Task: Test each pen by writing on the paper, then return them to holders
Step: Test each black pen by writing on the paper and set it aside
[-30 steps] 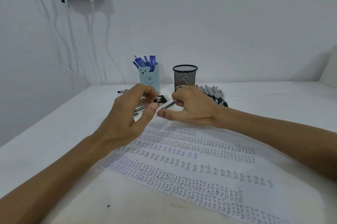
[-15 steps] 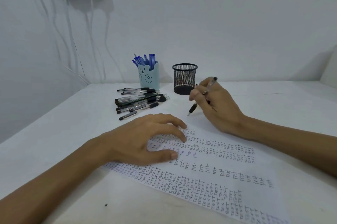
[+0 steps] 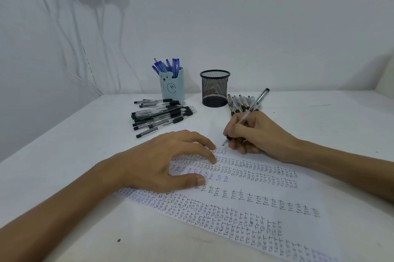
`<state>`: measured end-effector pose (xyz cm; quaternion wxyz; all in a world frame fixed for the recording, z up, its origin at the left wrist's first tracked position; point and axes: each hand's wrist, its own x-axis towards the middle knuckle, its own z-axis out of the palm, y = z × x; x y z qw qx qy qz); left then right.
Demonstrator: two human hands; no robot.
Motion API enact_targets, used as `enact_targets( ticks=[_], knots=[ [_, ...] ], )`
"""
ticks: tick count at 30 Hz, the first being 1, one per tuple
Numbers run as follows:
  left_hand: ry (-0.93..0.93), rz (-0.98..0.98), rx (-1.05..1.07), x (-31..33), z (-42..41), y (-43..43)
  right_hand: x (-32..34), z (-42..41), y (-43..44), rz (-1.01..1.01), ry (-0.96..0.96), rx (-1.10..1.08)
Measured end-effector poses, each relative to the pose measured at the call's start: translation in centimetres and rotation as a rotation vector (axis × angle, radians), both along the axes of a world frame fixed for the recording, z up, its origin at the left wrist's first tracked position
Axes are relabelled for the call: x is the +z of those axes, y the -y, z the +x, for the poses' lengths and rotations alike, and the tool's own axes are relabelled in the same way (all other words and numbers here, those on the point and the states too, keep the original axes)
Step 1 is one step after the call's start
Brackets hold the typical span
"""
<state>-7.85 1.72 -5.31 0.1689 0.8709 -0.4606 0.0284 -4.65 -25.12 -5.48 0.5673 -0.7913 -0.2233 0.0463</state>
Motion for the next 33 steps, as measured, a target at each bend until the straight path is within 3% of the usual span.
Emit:
enact_targets(
  ticks=[18, 33],
  knots=[
    [0.018, 0.003, -0.014, 0.04, 0.02, 0.05, -0.39, -0.15, -0.08, -0.135, 0.153, -0.006],
    [0.025, -0.001, -0.023, 0.03, 0.04, 0.00, -0.08, -0.26, -0.41, -0.139, 0.105, -0.053]
  ],
)
